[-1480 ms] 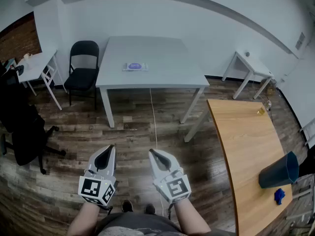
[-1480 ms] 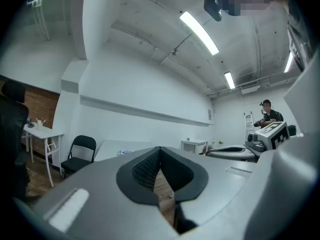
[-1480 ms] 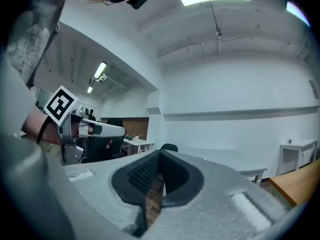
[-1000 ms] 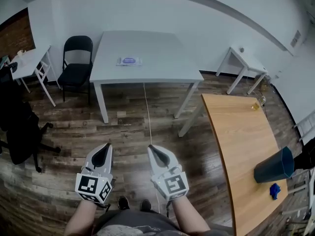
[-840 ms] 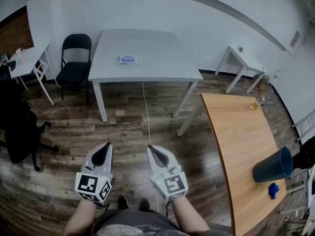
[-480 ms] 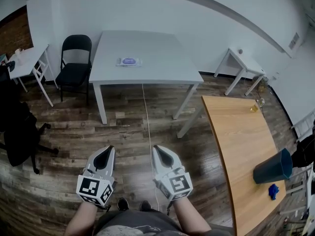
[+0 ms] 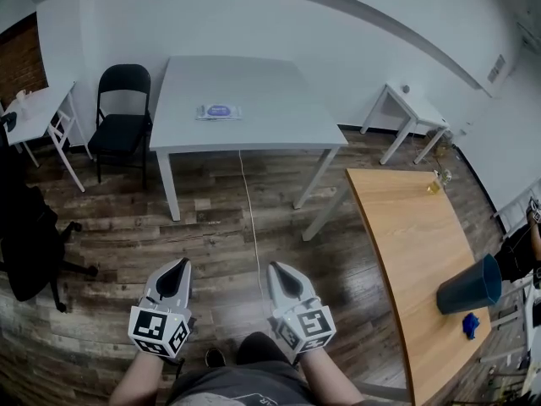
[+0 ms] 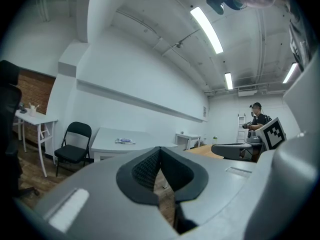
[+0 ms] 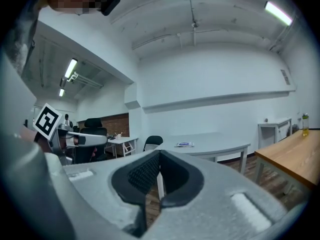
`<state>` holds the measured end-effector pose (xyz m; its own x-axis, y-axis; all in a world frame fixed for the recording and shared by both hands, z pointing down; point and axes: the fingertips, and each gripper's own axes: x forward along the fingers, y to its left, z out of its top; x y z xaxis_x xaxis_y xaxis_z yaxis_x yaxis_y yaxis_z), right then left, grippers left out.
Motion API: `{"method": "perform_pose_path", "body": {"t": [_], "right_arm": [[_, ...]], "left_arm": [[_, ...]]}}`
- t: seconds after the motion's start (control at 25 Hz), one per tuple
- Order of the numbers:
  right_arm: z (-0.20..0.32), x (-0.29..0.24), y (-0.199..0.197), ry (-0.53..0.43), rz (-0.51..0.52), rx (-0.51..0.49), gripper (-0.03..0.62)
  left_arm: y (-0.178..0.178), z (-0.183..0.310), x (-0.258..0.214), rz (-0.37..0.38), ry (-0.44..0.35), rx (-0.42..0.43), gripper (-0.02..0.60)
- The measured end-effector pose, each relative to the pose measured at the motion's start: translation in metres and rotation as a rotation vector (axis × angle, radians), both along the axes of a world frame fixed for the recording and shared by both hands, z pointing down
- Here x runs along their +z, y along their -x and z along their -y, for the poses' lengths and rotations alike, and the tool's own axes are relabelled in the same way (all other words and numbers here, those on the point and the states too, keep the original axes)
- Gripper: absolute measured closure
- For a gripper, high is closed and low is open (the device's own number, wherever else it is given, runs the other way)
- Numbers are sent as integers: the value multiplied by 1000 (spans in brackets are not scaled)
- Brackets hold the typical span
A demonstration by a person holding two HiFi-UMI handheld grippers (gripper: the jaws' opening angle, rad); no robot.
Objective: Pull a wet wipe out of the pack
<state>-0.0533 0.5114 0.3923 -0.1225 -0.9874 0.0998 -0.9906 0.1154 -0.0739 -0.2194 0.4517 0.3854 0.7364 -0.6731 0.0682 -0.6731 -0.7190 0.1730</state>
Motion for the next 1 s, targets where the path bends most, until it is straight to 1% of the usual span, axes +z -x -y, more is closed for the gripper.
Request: {"method": "perform_pose_path", "body": {"t": [0.16, 0.4, 0.56, 0.72, 0.88, 1.0], "right_arm": [[19, 6, -13, 4, 5, 10, 603], [82, 16, -45, -5, 60, -6, 603], [131, 14, -71, -19, 74, -27, 603], [175, 9, -103, -26, 84, -40, 603], [206, 6, -133, -30, 69, -62, 603], [225, 8, -150, -26, 78, -72, 603]], "left_arm": [[-6, 17, 5, 9, 5, -3, 563], [-22, 68, 11, 29, 9, -53, 563], [-43, 110, 5, 52, -18, -77, 563], [-67, 153, -7, 32, -30, -121, 563], [-95, 179, -4, 47, -34, -136, 563], [-109, 197, -4, 41, -28, -163, 563]]}}
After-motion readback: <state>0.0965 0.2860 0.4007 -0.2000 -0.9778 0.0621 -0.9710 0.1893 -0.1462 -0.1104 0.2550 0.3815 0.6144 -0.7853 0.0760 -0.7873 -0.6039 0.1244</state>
